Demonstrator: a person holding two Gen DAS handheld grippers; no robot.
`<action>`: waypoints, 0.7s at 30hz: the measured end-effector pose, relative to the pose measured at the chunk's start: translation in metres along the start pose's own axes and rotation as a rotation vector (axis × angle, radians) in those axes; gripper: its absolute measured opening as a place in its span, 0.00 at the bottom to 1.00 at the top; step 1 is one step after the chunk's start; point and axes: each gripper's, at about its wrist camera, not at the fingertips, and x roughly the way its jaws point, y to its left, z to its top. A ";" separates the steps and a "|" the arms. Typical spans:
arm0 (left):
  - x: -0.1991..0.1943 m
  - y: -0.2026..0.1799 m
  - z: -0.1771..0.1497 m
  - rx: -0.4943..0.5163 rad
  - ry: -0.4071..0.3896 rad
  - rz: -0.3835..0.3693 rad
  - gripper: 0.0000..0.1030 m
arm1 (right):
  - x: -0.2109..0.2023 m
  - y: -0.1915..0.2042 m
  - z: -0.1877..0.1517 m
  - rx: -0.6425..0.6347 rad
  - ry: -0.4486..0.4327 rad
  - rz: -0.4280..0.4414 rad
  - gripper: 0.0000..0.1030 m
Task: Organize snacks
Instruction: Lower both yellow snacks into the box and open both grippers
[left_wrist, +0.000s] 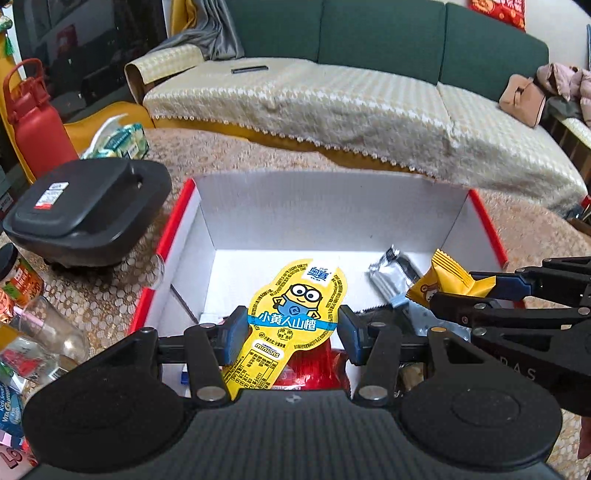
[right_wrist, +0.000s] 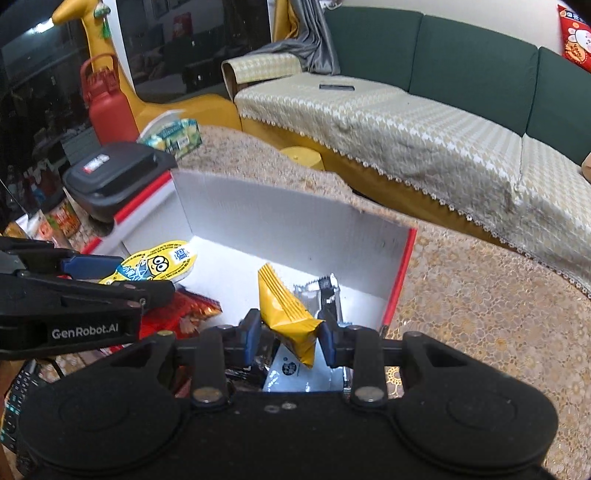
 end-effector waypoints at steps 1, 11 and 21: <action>0.002 0.000 -0.001 0.001 0.006 -0.001 0.50 | 0.003 0.000 -0.002 -0.001 0.011 0.001 0.31; 0.003 0.001 -0.007 -0.007 0.019 -0.008 0.51 | 0.004 -0.001 -0.006 0.020 0.044 0.025 0.32; -0.035 0.005 -0.010 -0.037 -0.050 -0.024 0.71 | -0.033 -0.010 -0.009 0.098 0.004 0.074 0.33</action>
